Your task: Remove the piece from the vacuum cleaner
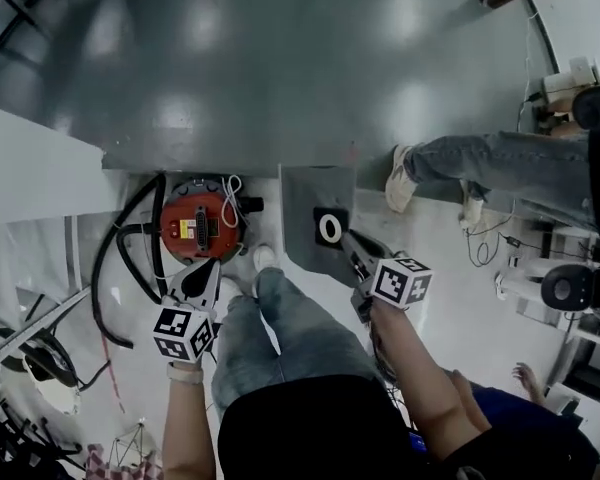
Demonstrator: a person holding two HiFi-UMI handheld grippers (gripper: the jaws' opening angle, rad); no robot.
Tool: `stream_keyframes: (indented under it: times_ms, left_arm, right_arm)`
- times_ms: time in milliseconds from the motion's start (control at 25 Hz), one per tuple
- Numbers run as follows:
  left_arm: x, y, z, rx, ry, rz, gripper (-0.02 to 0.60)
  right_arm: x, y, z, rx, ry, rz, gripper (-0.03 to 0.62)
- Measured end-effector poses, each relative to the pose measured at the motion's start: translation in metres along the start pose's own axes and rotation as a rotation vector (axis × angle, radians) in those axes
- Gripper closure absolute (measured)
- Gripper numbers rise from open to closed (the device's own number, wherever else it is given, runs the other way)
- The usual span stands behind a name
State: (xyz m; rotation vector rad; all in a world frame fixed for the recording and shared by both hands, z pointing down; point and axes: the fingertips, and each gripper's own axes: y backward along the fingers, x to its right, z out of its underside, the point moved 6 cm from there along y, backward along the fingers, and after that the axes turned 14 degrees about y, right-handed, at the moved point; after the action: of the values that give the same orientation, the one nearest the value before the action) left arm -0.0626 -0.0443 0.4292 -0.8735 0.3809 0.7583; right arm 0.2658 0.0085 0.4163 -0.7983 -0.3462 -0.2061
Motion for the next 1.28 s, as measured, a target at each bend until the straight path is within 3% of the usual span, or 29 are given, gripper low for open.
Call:
stream_keyframes:
  times_ms: [480, 760, 1040, 1280]
  left_arm:
    - [0.066, 0.060, -0.117, 0.109, -0.191, 0.025, 0.563]
    - [0.102, 0.097, -0.180, 0.238, -0.244, 0.058, 0.563]
    - [0.136, 0.133, -0.225, 0.327, -0.331, 0.060, 0.563]
    - [0.159, 0.154, -0.252, 0.376, -0.357, 0.052, 0.563]
  right_arm:
    - [-0.075, 0.074, -0.106, 0.143, 0.119, -0.072, 0.546]
    - [-0.112, 0.114, -0.158, 0.233, 0.219, -0.094, 0.546]
    - [-0.146, 0.149, -0.196, 0.335, 0.314, -0.107, 0.546]
    - [-0.161, 0.167, -0.220, 0.385, 0.344, -0.139, 0.546]
